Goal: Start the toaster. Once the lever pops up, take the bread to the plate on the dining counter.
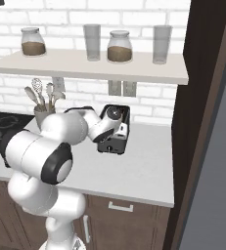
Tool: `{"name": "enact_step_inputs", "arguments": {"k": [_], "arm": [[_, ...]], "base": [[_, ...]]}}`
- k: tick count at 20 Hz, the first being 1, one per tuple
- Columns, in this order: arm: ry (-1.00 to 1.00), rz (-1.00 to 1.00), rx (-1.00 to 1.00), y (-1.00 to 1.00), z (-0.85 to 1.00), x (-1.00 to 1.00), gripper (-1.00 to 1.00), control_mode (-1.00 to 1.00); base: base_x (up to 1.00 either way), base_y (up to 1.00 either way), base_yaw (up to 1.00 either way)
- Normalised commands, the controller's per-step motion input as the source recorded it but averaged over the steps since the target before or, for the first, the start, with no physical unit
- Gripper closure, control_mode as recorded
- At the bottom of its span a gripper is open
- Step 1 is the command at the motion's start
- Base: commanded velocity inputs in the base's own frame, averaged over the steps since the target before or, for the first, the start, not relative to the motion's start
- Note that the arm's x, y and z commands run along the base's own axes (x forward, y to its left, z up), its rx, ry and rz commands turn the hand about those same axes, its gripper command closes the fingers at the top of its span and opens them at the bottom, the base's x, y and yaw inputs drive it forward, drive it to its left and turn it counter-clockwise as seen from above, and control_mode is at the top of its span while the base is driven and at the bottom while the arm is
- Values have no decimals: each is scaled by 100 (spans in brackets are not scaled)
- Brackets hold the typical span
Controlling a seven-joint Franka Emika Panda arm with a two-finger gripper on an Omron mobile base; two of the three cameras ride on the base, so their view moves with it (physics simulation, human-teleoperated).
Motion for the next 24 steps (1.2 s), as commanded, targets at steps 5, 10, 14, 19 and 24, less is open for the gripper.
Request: {"name": "enact_step_inputs", "arguments": {"k": [5,10,14,19,24], "arm": [[0,0,0,0,-85,0,100,-100],[0,0,0,1,-100,-1,100,-100],[0,0,0,3,-100,-7,100,-100],[-6,0,3,1,21,-27,100,-100],[-9,0,5,-9,100,-41,100,-100]], "base": [[0,0,0],[0,0,0],[0,0,0],[0,0,0],[0,0,0]]}}
